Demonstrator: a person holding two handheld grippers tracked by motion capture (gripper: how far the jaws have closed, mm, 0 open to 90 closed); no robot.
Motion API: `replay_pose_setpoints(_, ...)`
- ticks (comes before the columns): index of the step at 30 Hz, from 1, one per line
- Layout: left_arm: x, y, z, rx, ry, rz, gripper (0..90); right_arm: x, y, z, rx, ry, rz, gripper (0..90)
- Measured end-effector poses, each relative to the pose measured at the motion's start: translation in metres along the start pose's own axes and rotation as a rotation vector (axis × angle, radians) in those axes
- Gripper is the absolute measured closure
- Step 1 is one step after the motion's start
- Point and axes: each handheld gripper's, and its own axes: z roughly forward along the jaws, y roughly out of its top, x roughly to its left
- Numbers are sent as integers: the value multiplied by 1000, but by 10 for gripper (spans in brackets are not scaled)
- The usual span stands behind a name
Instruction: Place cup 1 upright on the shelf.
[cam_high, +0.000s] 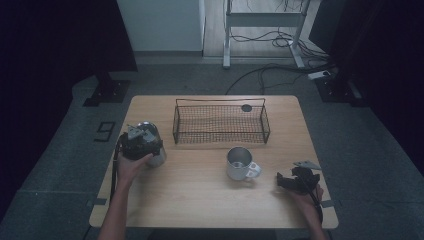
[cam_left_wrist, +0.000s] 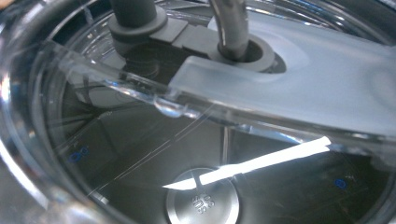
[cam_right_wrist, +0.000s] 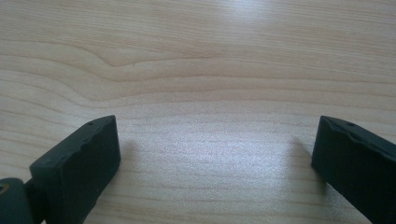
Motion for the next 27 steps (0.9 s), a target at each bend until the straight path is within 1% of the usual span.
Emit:
replay_pose_setpoints(5,0,0,0,-2,-3,2,40,0,0,0,0,0,0,8)
replay_pose_setpoints(12,-4,0,-2,-4,-6,20,40,0,0,0,0,1,0,8)
replay_pose_setpoints(20,-5,3,-11,-29,-41,-3,40,0,0,0,0,0,0,8)
replay_pose_setpoints(27,-4,4,-16,-29,-44,-14,41,0,0,0,0,0,0,8)
